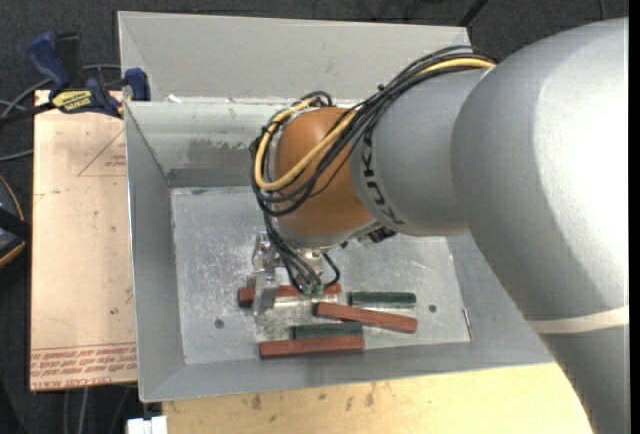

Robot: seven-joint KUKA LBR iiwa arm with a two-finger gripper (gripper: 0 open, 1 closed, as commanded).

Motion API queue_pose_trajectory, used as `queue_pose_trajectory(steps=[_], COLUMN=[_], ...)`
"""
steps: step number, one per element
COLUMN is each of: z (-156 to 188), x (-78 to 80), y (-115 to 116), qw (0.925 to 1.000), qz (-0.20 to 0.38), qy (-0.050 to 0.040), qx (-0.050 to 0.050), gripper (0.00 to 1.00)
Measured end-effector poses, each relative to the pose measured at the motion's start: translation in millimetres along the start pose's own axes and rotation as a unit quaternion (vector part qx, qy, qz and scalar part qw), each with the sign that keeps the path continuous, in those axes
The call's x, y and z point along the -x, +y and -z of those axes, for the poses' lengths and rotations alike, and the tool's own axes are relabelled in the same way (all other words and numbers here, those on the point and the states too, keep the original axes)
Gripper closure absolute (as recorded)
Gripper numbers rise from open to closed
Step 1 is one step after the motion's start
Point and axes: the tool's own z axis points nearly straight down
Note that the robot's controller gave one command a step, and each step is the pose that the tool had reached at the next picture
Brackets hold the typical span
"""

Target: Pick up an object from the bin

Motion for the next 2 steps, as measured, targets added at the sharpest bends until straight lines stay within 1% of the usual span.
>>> queue_pose_trajectory(steps=[1,2], z=[0,121], x=[0.0,15.0], y=[0,8], qw=[1.0000,0.9997], qz=[0.000,-0.024], qy=[0.0000,-0.0005], qx=[0.000,0.000], gripper=[1.00,1.00])
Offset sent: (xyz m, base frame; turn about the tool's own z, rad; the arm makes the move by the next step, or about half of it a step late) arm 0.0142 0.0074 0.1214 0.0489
